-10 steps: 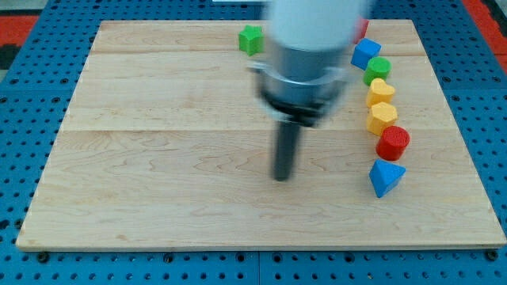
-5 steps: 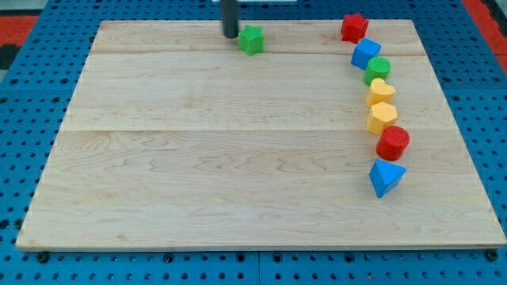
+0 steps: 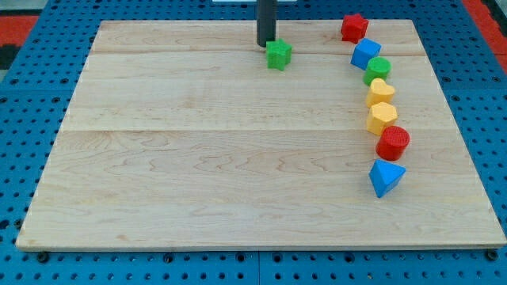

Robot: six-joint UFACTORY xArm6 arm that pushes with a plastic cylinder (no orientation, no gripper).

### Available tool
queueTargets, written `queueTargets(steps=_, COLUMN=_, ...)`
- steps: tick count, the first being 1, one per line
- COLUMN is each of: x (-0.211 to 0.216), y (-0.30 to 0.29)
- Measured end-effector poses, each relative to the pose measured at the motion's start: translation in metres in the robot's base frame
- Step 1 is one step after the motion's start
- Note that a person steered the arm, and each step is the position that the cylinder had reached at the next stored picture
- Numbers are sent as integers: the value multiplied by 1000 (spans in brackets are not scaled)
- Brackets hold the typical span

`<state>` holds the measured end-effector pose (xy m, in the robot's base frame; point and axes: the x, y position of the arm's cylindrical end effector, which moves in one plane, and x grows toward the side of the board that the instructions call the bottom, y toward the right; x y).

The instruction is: Place the green star below the blue triangle

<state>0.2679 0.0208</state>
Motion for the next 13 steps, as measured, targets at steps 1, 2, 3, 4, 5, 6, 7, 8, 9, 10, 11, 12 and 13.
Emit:
queueTargets(steps=1, x=52, y=-2)
queueTargets(steps=2, x=4, y=-17)
queueTargets(steps=3, x=17, y=25)
queueTargets(steps=4, x=65, y=40)
queueTargets(steps=5, x=129, y=35)
queueTargets(steps=6, x=176, y=43)
queueTargets(steps=7, x=228, y=44)
queueTargets(steps=8, x=275, y=50)
queueTargets(steps=9, x=288, y=78)
queueTargets(steps=10, x=299, y=117)
queueTargets(steps=11, x=324, y=120)
queueTargets(steps=12, x=346, y=116)
queueTargets(steps=13, x=350, y=117)
